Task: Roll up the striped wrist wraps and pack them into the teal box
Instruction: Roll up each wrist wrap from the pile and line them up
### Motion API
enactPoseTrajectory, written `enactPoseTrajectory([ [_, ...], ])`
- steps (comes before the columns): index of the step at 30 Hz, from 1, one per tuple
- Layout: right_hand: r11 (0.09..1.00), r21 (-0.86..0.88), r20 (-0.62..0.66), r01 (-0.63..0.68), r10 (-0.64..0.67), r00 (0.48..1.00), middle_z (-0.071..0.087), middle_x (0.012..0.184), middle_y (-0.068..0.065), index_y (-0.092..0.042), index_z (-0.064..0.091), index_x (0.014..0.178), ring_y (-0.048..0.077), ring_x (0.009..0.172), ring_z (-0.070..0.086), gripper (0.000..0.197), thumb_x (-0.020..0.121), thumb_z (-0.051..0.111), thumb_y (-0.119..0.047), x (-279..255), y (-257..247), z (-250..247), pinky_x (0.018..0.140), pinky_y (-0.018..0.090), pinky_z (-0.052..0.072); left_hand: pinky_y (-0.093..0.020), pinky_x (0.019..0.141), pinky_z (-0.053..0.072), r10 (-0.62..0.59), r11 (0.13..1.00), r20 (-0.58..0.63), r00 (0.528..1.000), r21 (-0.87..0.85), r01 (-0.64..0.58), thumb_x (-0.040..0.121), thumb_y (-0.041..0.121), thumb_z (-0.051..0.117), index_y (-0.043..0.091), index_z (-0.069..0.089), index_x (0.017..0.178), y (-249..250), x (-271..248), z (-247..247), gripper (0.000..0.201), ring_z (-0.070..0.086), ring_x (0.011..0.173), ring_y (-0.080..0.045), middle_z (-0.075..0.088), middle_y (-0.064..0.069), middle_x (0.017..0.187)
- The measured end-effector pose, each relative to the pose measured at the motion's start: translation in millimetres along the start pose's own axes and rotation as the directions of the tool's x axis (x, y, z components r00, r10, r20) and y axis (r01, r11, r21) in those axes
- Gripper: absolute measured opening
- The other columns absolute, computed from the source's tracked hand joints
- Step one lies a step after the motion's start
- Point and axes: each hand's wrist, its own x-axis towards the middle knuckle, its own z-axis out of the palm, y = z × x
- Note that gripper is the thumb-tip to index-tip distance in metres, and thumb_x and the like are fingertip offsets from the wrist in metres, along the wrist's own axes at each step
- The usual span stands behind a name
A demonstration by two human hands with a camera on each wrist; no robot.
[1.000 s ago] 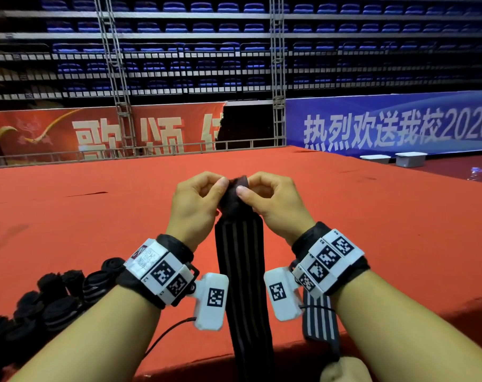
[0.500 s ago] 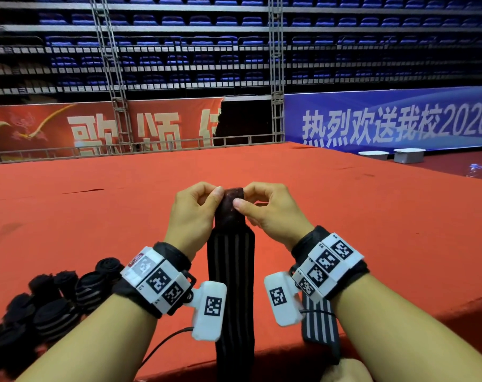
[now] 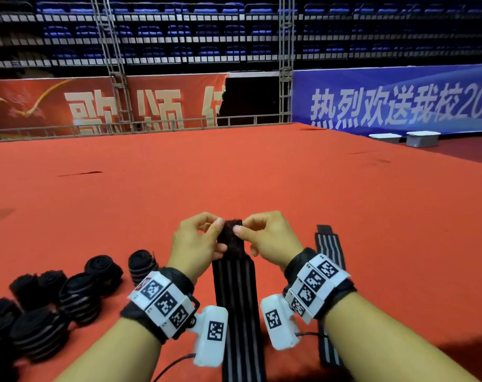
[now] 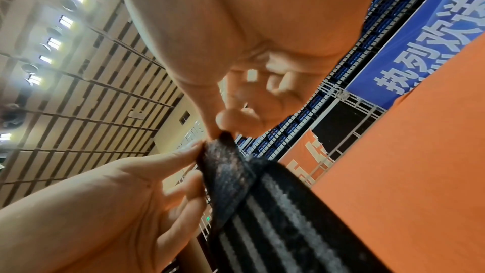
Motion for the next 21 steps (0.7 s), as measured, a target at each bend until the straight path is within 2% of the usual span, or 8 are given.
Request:
enactPoseTrajectory([
  [4, 0.988, 0.044, 0.028, -0.148, 0.146, 0.989, 0.06, 0.052, 0.004, -0.013, 0.066, 0.083, 0.018, 0.037, 0.051, 0.015, 0.095, 0.068, -0.023, 31.1, 32.1, 16.7, 0.038, 0.02, 0.036, -0.03, 0.053, 0.054, -0.083, 0.996, 0.022, 0.996, -0.007, 0.084, 0.1, 0.022, 0.062, 0.015, 0.069, 0.085, -38.9, 30.9, 7.4, 0.018, 0.066, 0.053, -0.021, 0.063, -0.016, 0.075],
  [7, 0.974, 0.099, 0.074, -0.204, 0.197, 0.978, 0.069, 0.063, 0.008, -0.016, 0.062, 0.083, 0.02, 0.045, 0.06, 0.015, 0.098, 0.062, -0.019, 56.9, 52.4, 31.9, 0.037, 0.02, 0.036, -0.027, 0.052, 0.051, -0.122, 0.992, 0.03, 0.992, -0.019, 0.122, 0.102, 0.02, 0.058, 0.012, 0.067, 0.086, -64.7, 55.1, 11.3, 0.02, 0.073, 0.062, -0.023, 0.062, -0.008, 0.067],
  [11, 0.965, 0.09, 0.085, -0.246, 0.239, 0.967, 0.072, 0.073, 0.009, -0.015, 0.062, 0.079, 0.018, 0.06, 0.067, 0.02, 0.098, 0.059, -0.013, 88.1, 85.1, 49.8, 0.048, 0.023, 0.049, -0.021, 0.054, 0.051, -0.166, 0.986, 0.027, 0.986, -0.016, 0.166, 0.102, 0.016, 0.057, 0.009, 0.066, 0.086, -100.6, 81.7, 19.4, 0.02, 0.073, 0.066, -0.016, 0.072, -0.003, 0.071],
  [14, 0.963, 0.047, 0.091, -0.265, 0.26, 0.961, 0.074, 0.077, 0.004, -0.013, 0.065, 0.085, 0.013, 0.068, 0.07, 0.015, 0.098, 0.058, -0.011, 105.1, 110.5, 61.8, 0.059, 0.026, 0.057, -0.02, 0.057, 0.052, -0.212, 0.977, 0.015, 0.977, -0.022, 0.212, 0.103, 0.013, 0.053, 0.008, 0.067, 0.087, -130.9, 98.8, 25.5, 0.022, 0.073, 0.069, -0.015, 0.075, -0.004, 0.074],
  [16, 0.958, 0.004, 0.089, -0.288, 0.287, 0.954, 0.076, 0.083, 0.002, -0.014, 0.067, 0.096, 0.014, 0.076, 0.073, 0.008, 0.096, 0.06, -0.016, 114.7, 132.8, 69.9, 0.071, 0.032, 0.062, -0.02, 0.061, 0.054, -0.257, 0.965, 0.021, 0.966, -0.048, 0.258, 0.105, 0.012, 0.048, 0.005, 0.068, 0.09, -148.2, 108.1, 28.9, 0.026, 0.074, 0.074, -0.015, 0.076, -0.006, 0.08],
  [18, 0.953, -0.074, 0.11, -0.294, 0.3, 0.947, 0.077, 0.086, 0.001, -0.022, 0.068, 0.1, 0.018, 0.084, 0.074, 0.013, 0.09, 0.06, -0.026, 123.0, 153.2, 77.3, 0.081, 0.044, 0.061, -0.018, 0.064, 0.056, -0.31, 0.949, 0.047, 0.949, -0.044, 0.312, 0.106, 0.011, 0.046, 0.003, 0.067, 0.096, -165.7, 116.3, 32.3, 0.025, 0.074, 0.078, -0.012, 0.076, -0.008, 0.087],
  [19, 0.949, -0.106, 0.142, -0.298, 0.311, 0.94, 0.077, 0.091, 0.002, -0.024, 0.067, 0.106, 0.02, 0.09, 0.074, 0.021, 0.087, 0.059, -0.028, 125.9, 162.2, 80.5, 0.085, 0.047, 0.059, -0.018, 0.067, 0.057, -0.339, 0.939, 0.071, 0.938, -0.028, 0.342, 0.106, 0.011, 0.047, 0.003, 0.066, 0.1, -175.4, 119.1, 33.9, 0.022, 0.073, 0.081, -0.012, 0.076, -0.008, 0.091],
  [21, 0.929, -0.144, 0.223, -0.342, 0.367, 0.903, 0.073, 0.117, 0.002, -0.02, 0.051, 0.137, 0.02, 0.108, 0.068, 0.047, 0.091, 0.059, -0.024, 128.6, 175.1, 86.2, 0.098, 0.044, 0.053, -0.028, 0.08, 0.059, -0.384, 0.923, 0.12, 0.916, 0.021, 0.384, 0.103, 0.017, 0.055, 0.006, 0.063, 0.111, -197.2, 123.1, 37.3, 0.016, 0.073, 0.091, -0.016, 0.075, -0.007, 0.098],
])
